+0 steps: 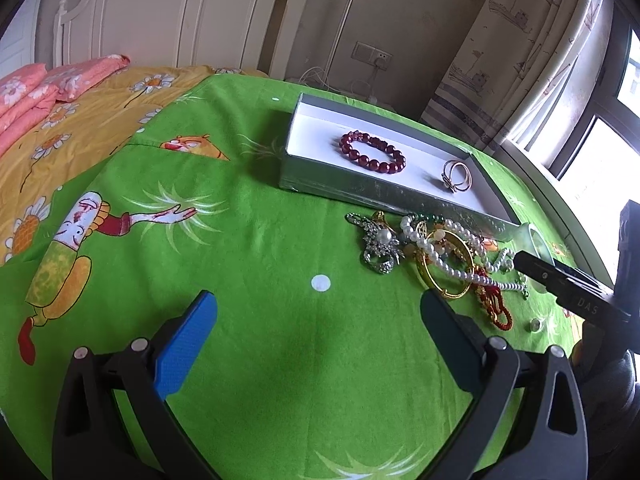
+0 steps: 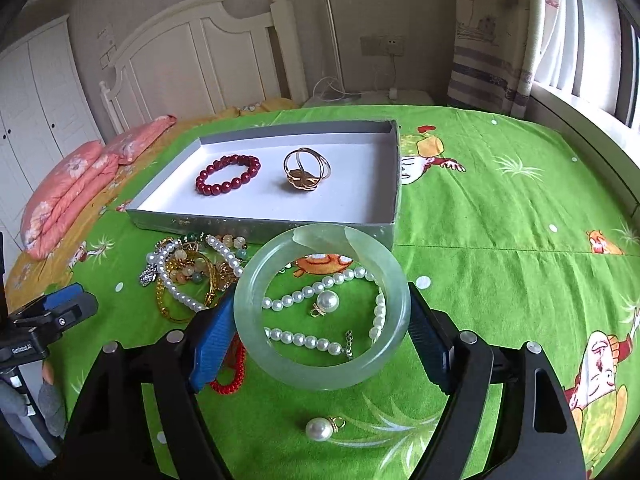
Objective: Organize jewelry
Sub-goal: 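Grasp the pale green jade bangle with the right tool, then grasp the gold bangle with the left tool while the right tool holds the jade bangle, then lower both bangles into the white box and open both tools, then move the left tool toward the silver brooch beside the box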
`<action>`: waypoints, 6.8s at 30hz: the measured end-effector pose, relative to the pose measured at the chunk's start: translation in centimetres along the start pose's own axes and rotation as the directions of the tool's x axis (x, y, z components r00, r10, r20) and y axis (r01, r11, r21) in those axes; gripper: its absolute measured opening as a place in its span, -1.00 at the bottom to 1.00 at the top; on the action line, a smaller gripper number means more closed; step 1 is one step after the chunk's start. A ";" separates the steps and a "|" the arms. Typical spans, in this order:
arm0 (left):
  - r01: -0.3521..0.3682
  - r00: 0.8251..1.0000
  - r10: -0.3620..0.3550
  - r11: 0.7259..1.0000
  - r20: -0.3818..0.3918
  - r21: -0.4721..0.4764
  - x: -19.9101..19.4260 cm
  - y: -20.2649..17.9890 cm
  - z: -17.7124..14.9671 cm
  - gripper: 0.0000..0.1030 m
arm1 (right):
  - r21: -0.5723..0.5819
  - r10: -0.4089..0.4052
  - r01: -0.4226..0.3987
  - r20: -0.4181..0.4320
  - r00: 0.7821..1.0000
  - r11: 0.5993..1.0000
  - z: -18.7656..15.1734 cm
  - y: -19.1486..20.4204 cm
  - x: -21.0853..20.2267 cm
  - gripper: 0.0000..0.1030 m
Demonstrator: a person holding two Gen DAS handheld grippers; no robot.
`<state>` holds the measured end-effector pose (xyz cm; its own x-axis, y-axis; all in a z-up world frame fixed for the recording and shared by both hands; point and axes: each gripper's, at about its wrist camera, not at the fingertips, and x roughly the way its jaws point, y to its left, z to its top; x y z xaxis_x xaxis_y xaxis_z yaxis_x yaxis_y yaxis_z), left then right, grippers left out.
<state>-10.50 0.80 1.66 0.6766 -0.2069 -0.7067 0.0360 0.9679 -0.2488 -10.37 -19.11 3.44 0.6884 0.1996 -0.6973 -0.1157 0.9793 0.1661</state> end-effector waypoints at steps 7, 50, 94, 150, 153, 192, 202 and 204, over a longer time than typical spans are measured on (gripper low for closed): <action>0.034 0.999 -0.031 0.990 -0.028 0.133 0.1 -4.6 -0.5 0.74 | 0.035 0.026 -0.027 0.027 0.999 0.999 -1.5 -2.2 -2.7 0.50; -0.064 0.990 0.100 0.950 -0.104 0.306 0.6 -4.7 -2.1 -0.88 | -0.016 0.035 -0.034 0.071 0.997 0.999 -3.4 -2.0 -4.2 0.50; -0.028 1.000 0.027 0.975 0.007 0.220 5.2 -5.2 13.3 -0.96 | -0.065 0.080 -0.082 -0.033 0.996 0.995 9.0 -0.8 5.0 0.50; -0.085 0.994 0.083 0.996 0.073 0.030 1.8 0.2 6.9 0.95 | 0.133 0.073 -0.070 -0.014 0.997 0.989 2.0 -6.9 0.1 0.68; -0.067 0.996 0.067 0.998 0.064 -0.002 1.0 0.8 5.0 0.95 | 0.155 0.088 -0.085 -0.012 0.996 0.984 0.6 -6.8 -0.8 0.68; -0.062 0.992 0.078 0.985 -0.095 0.161 7.4 -4.1 5.3 0.51 | -0.051 0.149 -0.147 0.048 0.988 0.988 -2.7 0.6 -3.0 0.53; -0.037 0.996 0.056 0.969 -0.070 0.244 5.9 -4.6 3.4 -0.47 | -0.047 0.170 -0.167 0.066 0.983 0.985 -2.8 0.5 -3.4 0.53; -0.015 0.997 0.029 0.980 -0.068 0.199 4.7 -3.2 2.6 -0.49 | -0.046 0.175 -0.172 0.072 0.982 0.984 -2.8 0.4 -3.5 0.53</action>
<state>-5.51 -2.89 0.84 0.6256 -0.1878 -0.7572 0.1714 0.9800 -0.1015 -14.87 -19.29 4.00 0.7072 0.3647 -0.6057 -0.2652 0.9310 0.2509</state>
